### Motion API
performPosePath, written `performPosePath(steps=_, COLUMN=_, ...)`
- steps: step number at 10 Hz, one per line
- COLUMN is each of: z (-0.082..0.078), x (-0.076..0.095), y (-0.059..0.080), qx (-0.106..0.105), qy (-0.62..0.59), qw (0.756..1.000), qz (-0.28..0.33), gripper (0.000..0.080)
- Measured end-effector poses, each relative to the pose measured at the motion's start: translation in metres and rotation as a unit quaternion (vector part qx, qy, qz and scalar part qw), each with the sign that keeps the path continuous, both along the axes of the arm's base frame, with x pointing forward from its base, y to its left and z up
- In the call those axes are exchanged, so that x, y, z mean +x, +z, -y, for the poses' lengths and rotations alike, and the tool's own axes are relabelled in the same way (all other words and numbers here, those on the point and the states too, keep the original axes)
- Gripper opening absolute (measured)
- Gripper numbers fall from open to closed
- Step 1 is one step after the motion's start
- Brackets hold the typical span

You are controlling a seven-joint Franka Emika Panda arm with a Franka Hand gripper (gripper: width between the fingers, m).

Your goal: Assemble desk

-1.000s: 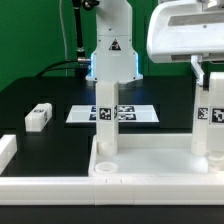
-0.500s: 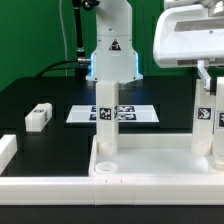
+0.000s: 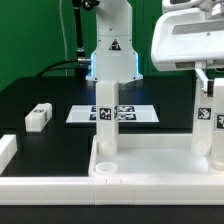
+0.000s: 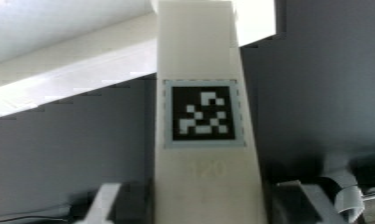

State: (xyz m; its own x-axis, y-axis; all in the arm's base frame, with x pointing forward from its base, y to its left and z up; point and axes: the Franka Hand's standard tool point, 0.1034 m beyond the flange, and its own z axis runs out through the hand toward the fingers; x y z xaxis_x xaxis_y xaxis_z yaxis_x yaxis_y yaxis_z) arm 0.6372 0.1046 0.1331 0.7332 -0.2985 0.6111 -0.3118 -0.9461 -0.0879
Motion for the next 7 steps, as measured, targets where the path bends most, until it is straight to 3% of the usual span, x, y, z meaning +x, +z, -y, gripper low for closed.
performPosePath(steps=7, z=-0.003, x=-0.001, y=-0.012, qx=-0.002, qy=-0.007, qw=1.0, qz=0.013, gripper=0.0291)
